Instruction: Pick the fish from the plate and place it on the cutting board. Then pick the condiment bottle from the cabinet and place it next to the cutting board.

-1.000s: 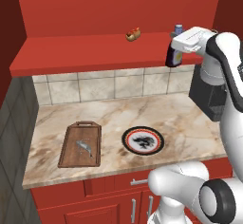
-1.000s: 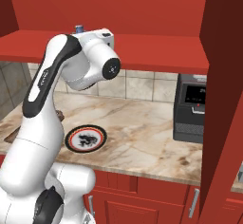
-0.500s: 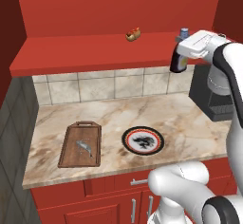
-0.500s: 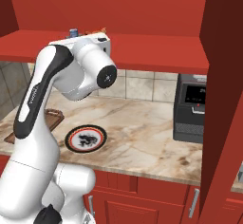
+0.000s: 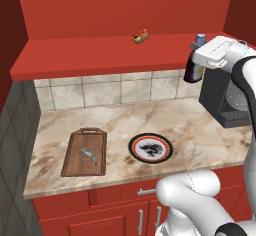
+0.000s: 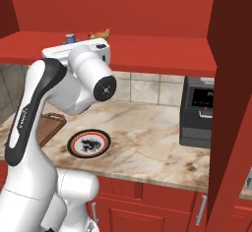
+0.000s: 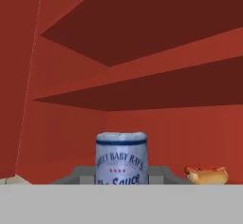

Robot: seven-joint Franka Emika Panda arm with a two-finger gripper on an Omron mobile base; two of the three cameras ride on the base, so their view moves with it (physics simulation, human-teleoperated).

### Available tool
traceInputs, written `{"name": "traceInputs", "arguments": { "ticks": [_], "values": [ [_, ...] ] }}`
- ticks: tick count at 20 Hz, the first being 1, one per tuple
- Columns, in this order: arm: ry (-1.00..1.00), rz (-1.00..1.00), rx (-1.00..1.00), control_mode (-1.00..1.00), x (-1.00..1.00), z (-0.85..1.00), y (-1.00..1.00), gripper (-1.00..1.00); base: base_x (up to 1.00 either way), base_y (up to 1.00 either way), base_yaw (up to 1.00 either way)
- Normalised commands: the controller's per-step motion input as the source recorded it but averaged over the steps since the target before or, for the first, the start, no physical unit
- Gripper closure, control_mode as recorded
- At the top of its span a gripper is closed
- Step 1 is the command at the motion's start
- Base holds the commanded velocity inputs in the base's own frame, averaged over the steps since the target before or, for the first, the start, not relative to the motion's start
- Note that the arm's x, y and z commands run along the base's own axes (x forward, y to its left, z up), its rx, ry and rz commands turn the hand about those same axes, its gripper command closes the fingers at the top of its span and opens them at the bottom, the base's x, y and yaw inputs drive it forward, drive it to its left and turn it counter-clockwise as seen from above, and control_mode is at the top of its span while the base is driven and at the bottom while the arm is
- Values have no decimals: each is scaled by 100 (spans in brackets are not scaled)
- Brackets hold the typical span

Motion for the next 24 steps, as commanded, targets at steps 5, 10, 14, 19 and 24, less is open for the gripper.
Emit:
{"name": "traceInputs", "arguments": {
  "ticks": [5, 10, 14, 19, 24],
  "values": [
    [0, 0, 0, -100, -29, -3, 0, 100, 0, 0, 0],
    [0, 1, 0, -100, -26, -12, 0, 100, 0, 0, 0],
    [0, 1, 0, -100, -26, -20, 0, 100, 0, 0, 0],
    [0, 1, 0, -100, -26, -21, 0, 100, 0, 0, 0],
    [0, 1, 0, -100, -24, -19, 0, 100, 0, 0, 0]
  ]
}}
